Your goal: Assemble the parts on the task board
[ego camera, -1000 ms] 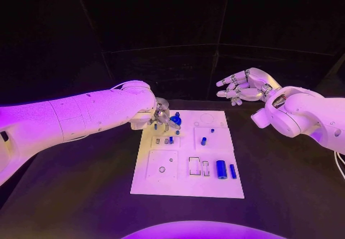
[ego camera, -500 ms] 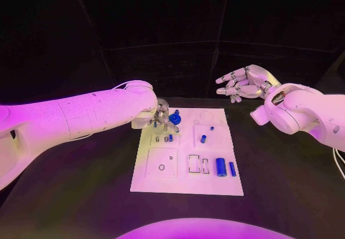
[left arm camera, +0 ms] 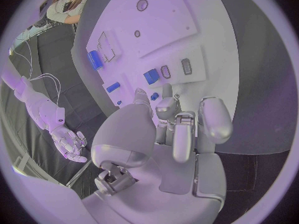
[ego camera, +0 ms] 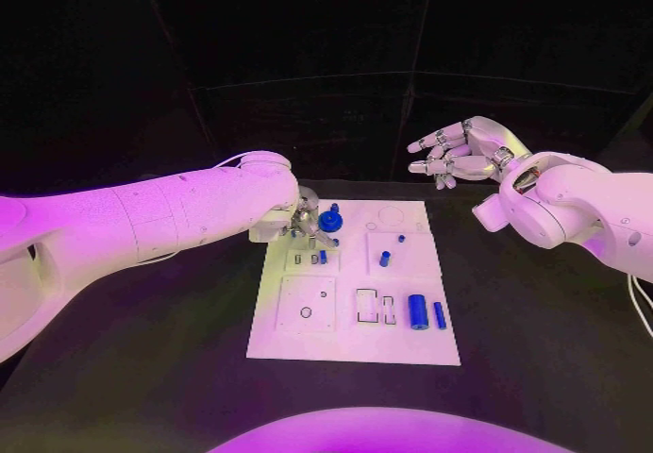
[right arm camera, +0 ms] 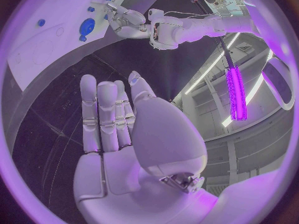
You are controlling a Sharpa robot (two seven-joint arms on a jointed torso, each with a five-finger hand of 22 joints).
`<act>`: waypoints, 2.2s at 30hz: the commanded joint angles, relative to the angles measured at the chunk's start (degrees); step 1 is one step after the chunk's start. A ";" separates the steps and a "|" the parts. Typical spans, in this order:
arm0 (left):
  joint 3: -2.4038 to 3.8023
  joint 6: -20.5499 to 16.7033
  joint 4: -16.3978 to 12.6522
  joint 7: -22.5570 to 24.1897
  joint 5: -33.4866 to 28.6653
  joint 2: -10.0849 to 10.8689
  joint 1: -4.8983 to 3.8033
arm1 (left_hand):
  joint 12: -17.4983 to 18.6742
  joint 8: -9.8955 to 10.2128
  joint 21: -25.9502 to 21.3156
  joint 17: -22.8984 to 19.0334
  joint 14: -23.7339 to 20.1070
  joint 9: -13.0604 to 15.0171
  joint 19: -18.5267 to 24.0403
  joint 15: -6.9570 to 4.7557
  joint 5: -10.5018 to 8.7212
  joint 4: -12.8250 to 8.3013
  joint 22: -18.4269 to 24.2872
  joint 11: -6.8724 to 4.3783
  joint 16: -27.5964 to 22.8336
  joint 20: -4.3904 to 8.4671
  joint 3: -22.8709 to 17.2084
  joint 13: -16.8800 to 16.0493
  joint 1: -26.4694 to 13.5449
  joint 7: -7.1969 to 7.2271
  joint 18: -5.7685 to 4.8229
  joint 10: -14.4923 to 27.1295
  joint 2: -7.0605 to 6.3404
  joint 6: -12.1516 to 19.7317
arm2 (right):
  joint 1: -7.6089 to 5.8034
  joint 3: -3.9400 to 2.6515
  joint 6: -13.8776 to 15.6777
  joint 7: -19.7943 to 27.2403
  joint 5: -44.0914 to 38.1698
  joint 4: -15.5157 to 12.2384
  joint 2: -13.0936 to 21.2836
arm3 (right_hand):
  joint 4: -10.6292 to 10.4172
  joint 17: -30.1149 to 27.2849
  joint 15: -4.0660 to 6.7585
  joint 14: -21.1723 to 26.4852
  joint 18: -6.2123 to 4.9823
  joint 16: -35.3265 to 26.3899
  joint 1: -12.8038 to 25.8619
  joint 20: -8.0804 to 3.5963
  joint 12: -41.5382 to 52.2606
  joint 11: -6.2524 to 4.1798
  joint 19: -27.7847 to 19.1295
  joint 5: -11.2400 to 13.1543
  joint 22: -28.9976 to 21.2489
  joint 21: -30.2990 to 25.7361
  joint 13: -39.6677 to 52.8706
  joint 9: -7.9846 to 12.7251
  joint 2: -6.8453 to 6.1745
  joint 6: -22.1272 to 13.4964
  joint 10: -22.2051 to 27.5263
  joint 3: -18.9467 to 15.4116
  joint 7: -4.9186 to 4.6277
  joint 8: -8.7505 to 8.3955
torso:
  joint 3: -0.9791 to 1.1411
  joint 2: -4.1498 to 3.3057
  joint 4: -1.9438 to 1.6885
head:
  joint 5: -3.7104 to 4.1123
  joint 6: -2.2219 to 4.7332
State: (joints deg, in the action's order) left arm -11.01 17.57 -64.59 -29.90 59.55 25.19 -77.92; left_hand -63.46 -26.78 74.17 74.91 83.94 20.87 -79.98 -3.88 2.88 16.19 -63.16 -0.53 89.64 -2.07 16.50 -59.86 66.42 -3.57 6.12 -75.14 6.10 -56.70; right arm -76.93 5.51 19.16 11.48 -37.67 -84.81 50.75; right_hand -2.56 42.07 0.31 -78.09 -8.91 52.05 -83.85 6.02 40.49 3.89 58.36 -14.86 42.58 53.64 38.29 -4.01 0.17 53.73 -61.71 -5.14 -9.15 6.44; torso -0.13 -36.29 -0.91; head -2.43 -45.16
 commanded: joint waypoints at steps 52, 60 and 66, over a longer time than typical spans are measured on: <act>0.01 4.11 0.39 -0.57 -3.34 -1.42 0.78 | -0.46 -2.92 0.82 15.09 6.06 3.11 -0.34 -0.38 0.04 -4.09 -1.00 -0.22 0.36 0.02 -7.02 0.10 8.55 0.05 -1.08 -0.48 1.58 2.37 | -0.15 -0.04 -0.07 0.85 0.21 1.05 -1.38 | 0.35 -0.07 0.10 -0.26 -1.19 -1.14 -0.88 -0.07 -0.32 -0.02 0.75 -2.43 -0.65 -1.17 -1.10 0.07 0.22 -0.65 0.29 -0.06 0.08 0.38 | 0.01 0.01 -0.03 | -0.21 -0.32; 0.01 3.37 0.30 -0.46 -6.12 -1.16 0.79 | 0.10 -2.75 0.76 15.09 6.06 3.47 -0.24 -0.76 0.19 -8.38 -1.01 -0.62 0.36 0.39 -14.27 0.53 14.34 0.44 -1.05 -0.11 3.23 3.43 | -0.15 -0.04 -0.17 0.82 0.21 1.25 -1.48 | 0.39 -0.06 0.11 -0.33 -1.18 -1.33 -0.94 -0.08 -0.31 -0.03 0.90 -3.21 -0.68 -1.28 -1.37 0.07 0.22 -0.66 0.30 -0.01 0.07 0.44 | 0.04 0.04 -0.08 | -0.16 -0.35; 0.02 2.02 -0.04 -0.34 -8.62 -0.61 0.79 | 0.63 -3.13 0.76 15.09 6.06 4.36 -0.20 -0.63 3.11 -11.03 -1.15 -0.58 0.36 0.44 -24.37 1.02 14.23 0.17 -1.01 -0.01 0.92 4.02 | -0.15 -0.04 -0.26 0.79 0.21 1.45 -1.55 | 0.39 0.01 0.11 -0.37 -1.19 -1.40 -0.92 -0.09 -0.31 -0.02 0.93 -3.65 -0.77 -1.41 -1.53 0.07 0.20 -0.67 0.31 0.00 0.06 0.46 | 0.05 0.02 -0.22 | -0.22 -0.32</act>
State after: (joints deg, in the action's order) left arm -10.99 20.54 -64.47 -30.07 53.85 24.49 -77.13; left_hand -63.06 -29.57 74.60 74.91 83.95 24.53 -80.14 -4.30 5.62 10.51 -64.26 -0.76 89.64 -1.90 -1.52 -58.89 81.00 -3.37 6.16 -74.96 7.71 -52.99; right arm -76.93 5.52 19.12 11.75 -37.64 -83.36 49.27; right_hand -2.57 42.03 0.31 -78.10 -9.81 50.86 -84.08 5.94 40.49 3.89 58.90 -18.18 41.89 52.55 36.81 -4.02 0.40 53.36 -61.71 -5.14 -9.18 6.64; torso -0.09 -36.27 -1.03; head -2.62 -45.50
